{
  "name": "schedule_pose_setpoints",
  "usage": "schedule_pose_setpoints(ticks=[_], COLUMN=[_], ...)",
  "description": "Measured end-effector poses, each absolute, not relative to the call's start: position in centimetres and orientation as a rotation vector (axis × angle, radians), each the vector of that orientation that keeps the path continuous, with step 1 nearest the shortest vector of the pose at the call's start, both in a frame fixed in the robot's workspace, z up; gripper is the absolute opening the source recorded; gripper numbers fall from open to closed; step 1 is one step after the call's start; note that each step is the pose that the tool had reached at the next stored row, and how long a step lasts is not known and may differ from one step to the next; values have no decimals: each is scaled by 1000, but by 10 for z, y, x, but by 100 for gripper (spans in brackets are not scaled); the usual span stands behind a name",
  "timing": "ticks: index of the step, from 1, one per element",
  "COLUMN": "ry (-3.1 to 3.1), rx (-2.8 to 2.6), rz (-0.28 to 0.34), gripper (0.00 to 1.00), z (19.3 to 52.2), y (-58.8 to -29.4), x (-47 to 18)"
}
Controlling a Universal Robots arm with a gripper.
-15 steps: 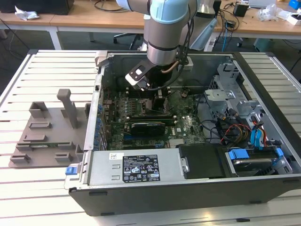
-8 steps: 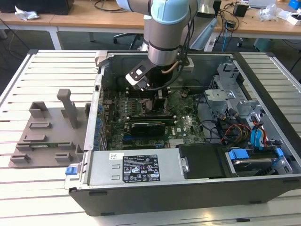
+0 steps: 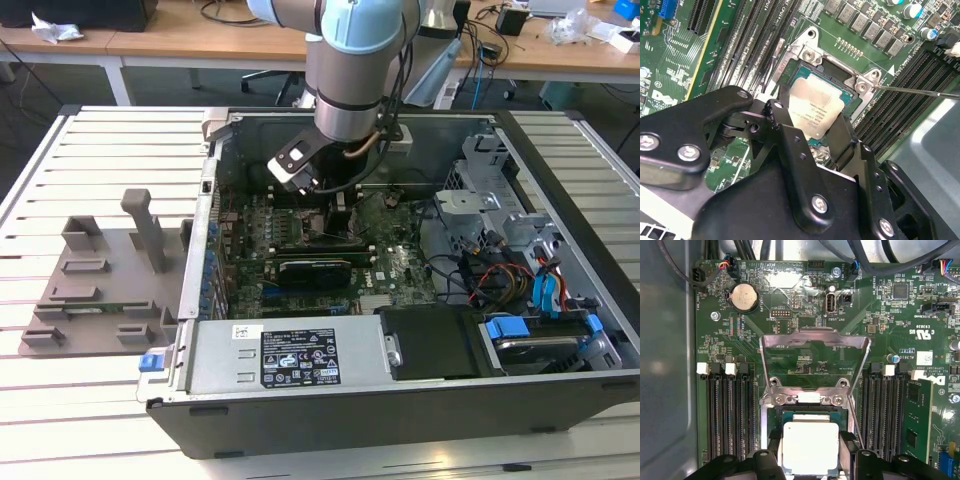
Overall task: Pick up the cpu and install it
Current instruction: 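Place the cpu into insertion slot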
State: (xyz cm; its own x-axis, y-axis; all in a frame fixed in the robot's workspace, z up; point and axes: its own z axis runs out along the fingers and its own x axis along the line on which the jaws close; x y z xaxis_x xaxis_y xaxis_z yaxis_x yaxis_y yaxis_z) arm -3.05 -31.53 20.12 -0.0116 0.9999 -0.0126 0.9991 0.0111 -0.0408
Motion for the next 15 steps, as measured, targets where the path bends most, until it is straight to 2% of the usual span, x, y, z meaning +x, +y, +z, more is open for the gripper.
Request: schedule_pose_setpoints(ticks=[15], ry=[-2220], rx=[-2194], rz=[59], gripper=[54], z=[200], y=[-315], x=[-30])
